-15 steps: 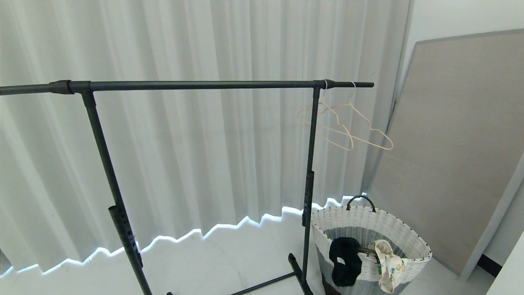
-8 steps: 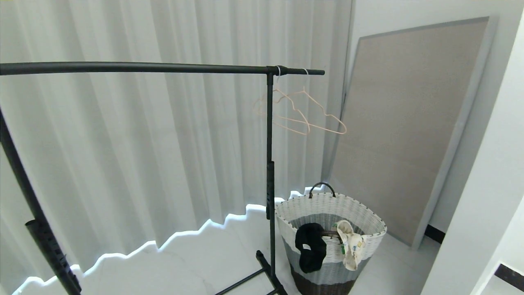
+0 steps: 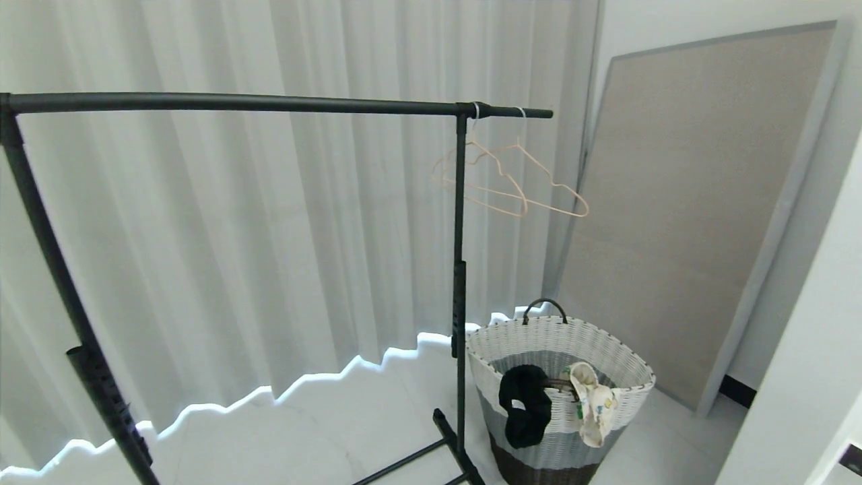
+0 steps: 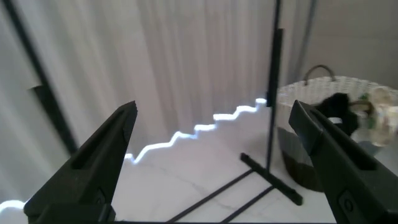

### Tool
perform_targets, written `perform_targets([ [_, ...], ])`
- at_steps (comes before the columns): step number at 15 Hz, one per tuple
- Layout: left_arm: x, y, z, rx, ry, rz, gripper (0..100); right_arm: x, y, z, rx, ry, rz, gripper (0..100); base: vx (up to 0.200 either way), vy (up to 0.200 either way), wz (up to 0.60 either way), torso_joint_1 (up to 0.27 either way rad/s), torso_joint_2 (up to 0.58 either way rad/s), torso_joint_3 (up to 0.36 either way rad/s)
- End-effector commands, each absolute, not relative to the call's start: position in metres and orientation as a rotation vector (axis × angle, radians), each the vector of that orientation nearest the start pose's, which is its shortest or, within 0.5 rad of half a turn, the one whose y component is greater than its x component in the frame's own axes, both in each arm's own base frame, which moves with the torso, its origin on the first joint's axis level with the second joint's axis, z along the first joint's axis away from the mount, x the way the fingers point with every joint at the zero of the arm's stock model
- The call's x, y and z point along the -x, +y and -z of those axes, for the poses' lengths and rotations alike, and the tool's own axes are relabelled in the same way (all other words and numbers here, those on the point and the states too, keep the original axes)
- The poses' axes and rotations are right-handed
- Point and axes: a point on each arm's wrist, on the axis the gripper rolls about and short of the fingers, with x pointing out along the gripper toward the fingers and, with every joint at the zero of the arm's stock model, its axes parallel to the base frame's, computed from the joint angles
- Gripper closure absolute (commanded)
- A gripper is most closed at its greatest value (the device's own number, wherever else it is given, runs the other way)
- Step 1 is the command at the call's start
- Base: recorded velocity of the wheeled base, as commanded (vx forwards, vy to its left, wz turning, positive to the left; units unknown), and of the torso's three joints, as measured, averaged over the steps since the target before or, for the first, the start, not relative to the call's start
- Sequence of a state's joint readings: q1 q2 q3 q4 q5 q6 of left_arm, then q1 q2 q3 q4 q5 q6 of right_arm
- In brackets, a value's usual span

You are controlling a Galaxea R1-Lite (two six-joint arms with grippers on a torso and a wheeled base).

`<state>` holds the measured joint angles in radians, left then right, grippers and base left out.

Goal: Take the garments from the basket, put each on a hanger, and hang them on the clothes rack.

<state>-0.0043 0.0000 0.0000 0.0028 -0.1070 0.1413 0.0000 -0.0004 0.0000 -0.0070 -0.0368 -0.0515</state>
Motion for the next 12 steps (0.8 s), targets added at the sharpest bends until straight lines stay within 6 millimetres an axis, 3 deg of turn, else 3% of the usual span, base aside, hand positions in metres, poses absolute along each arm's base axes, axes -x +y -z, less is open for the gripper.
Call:
perform_targets([
  [1, 0.0229, -0.0023, -0.0752, -0.141, -0.005, 0.112, 0, 0.0228, -0.0008, -0.0763, 0.052, -0.007, 0.037, 0, 0.000, 0.000, 0.60, 0.002, 0.00, 0.007],
  [8, 0.0229, -0.0023, -0.0752, -0.141, -0.005, 0.112, 0, 0.0228, -0.0007, -0.0763, 0.055, -0.007, 0.032, 0, 0.000, 0.000, 0.60, 0.001, 0.00, 0.002],
  [12, 0.0229, -0.0023, -0.0752, -0.141, -0.005, 0.112, 0, 0.0228, -0.0007, -0.0763, 0.057, -0.007, 0.029, 0, 0.000, 0.000, 0.00, 0.000, 0.00, 0.000],
])
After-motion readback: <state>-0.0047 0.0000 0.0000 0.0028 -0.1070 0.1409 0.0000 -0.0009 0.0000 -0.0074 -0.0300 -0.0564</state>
